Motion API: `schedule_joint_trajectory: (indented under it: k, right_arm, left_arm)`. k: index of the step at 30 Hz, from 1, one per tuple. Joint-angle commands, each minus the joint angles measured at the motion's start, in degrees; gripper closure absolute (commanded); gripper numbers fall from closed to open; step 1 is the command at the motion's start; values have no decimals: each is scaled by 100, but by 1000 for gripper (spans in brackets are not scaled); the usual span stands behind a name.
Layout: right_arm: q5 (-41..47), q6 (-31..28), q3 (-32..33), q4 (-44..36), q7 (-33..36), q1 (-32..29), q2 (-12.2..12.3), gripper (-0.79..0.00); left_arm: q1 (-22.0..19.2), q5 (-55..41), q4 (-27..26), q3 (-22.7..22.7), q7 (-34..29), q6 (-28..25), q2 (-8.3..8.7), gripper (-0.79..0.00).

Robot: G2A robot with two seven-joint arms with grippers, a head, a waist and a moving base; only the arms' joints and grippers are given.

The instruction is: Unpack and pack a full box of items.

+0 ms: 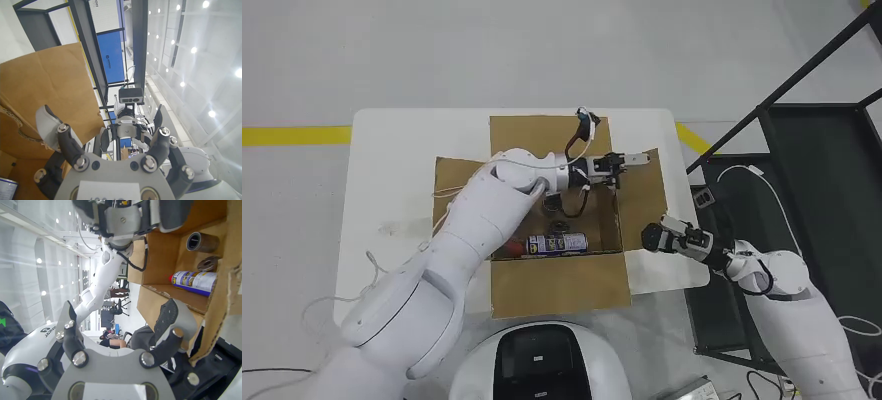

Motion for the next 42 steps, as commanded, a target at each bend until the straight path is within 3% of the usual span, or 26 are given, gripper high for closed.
schedule_joint_trajectory:
  k: [1,4,8,14,17,20,24,29,36,42]
  right_arm:
    - [-19,-4,-17,31,-39,11,-5,-785]
    - [-43,10,-49,73,-134,36,-14,-785]
    - [-585,260,-126,100,-626,101,-18,-785]
    - [-1594,650,-534,106,-1327,313,-51,-785]
    - [-1985,854,-757,196,-1620,475,-75,-785]
    - [-2195,994,-942,214,-1807,587,-101,-785]
    - [-2388,1106,-1055,239,-1968,666,-118,-785]
    - [-2584,1224,-1130,224,-2169,716,-133,-785]
    - [-3097,1060,-1213,-20,-3081,622,-181,-785]
    - [-2713,685,-1071,151,-3677,558,-235,-785]
  left_arm:
    - [68,39,-205,-170,-122,-235,144,-785]
    - [266,219,-729,-491,-293,-398,432,-785]
    - [880,711,-1921,-1142,-537,-159,957,-785]
    - [2769,1982,-4790,-2855,-847,902,1826,-785]
    - [3725,2209,-6085,-3611,-1067,1356,2071,-785]
    - [4330,2176,-6795,-4128,-1191,1513,2206,-785]
    - [4766,2047,-7200,-4613,-1147,1478,2312,-785]
    - [5033,2003,-7312,-5122,-960,1384,2416,-785]
    - [5146,2275,-7073,-5710,-391,1318,2533,-785]
    - [5170,2474,-6625,-5900,-129,1442,2610,-785]
